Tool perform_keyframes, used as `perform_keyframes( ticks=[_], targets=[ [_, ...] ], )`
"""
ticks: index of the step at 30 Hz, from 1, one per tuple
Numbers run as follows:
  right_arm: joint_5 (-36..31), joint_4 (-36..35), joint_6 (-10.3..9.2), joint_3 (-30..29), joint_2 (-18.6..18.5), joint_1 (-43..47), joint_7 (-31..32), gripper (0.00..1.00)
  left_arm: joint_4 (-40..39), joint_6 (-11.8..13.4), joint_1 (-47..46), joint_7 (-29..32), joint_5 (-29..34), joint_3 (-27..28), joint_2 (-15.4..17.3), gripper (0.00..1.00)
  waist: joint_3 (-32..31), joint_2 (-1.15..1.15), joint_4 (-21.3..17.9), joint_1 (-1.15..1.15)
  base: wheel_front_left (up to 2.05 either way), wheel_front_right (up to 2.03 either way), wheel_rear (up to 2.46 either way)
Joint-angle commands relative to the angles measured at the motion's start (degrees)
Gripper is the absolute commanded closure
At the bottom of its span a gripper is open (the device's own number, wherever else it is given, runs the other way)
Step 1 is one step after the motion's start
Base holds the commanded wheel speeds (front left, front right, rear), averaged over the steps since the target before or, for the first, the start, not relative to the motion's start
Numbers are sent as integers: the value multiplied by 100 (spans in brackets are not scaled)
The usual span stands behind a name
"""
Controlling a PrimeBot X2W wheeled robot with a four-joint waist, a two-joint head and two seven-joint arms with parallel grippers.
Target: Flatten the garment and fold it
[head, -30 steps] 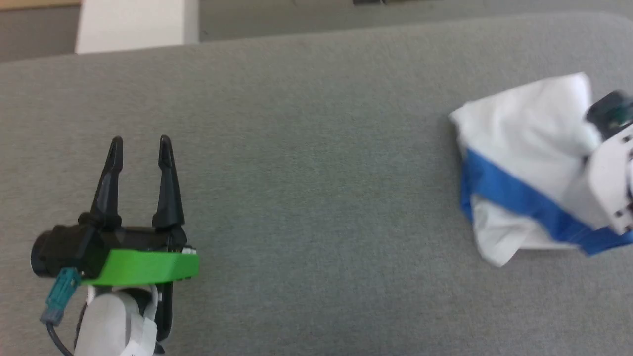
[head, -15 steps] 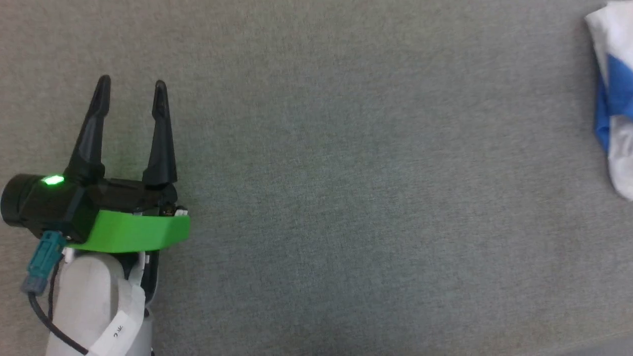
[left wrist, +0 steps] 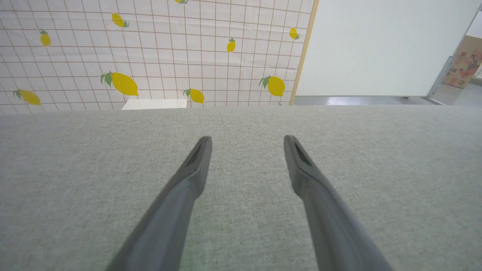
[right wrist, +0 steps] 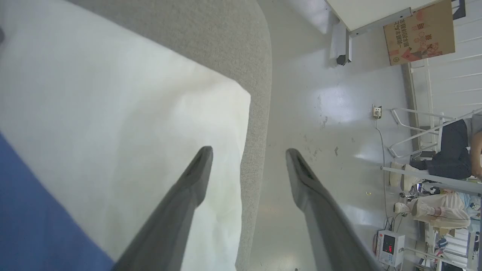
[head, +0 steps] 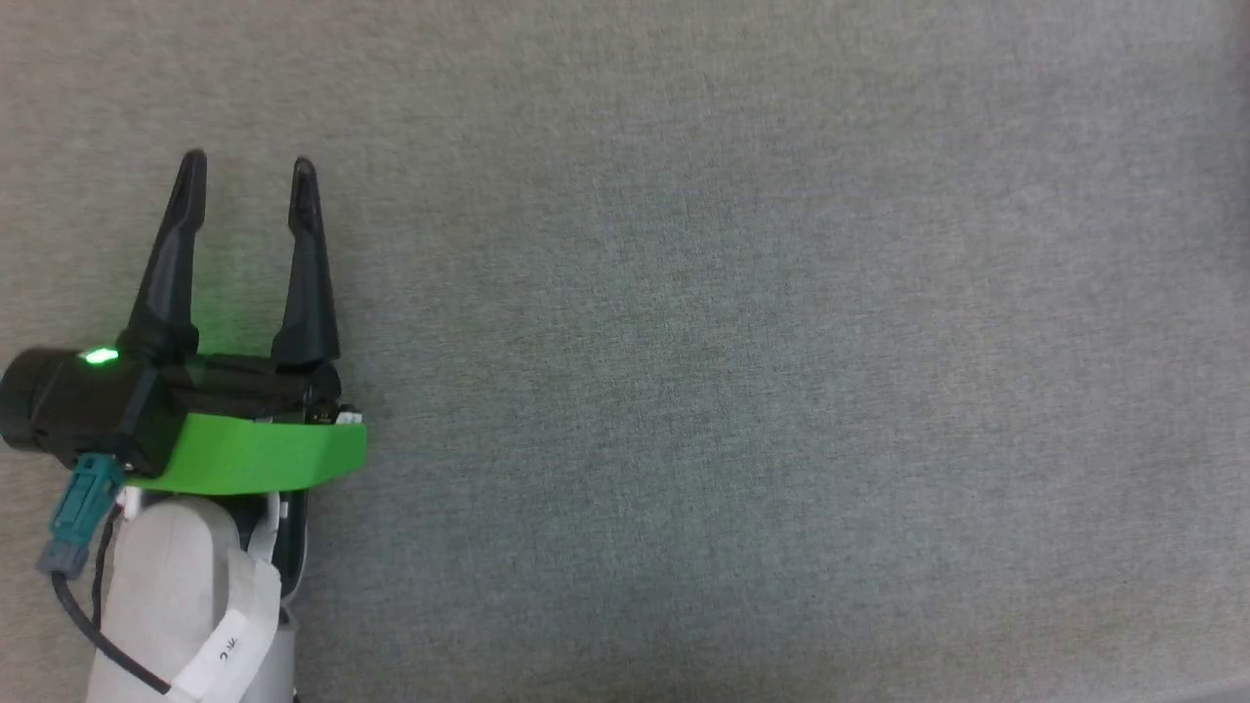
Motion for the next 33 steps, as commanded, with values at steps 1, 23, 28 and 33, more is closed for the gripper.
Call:
perform_keyframes(
  ticks=[1,23,28,33],
  targets=[
    [197,-51,-12,-43,72,-177,-117,0,84,50,82,-55,-29,37,-11,0,-552,0,-18,-1,0,0,0],
    [666,-1886,-12,-1333,3965,1098,-2270,0,726,734,1241,-161,-501,602,-411,0,-3382,0,454,-1,0,0,0],
    [-131,-1950,-12,-1989,4930,2478,-3011,0,859,875,1474,-149,-522,478,-474,0,-3857,0,762,-1,0,0,0],
    [-104,-1916,-12,-2234,5016,3418,-3332,0,1001,958,1542,-160,-448,313,-506,0,-3953,0,877,-1,0,0,0]
  ],
)
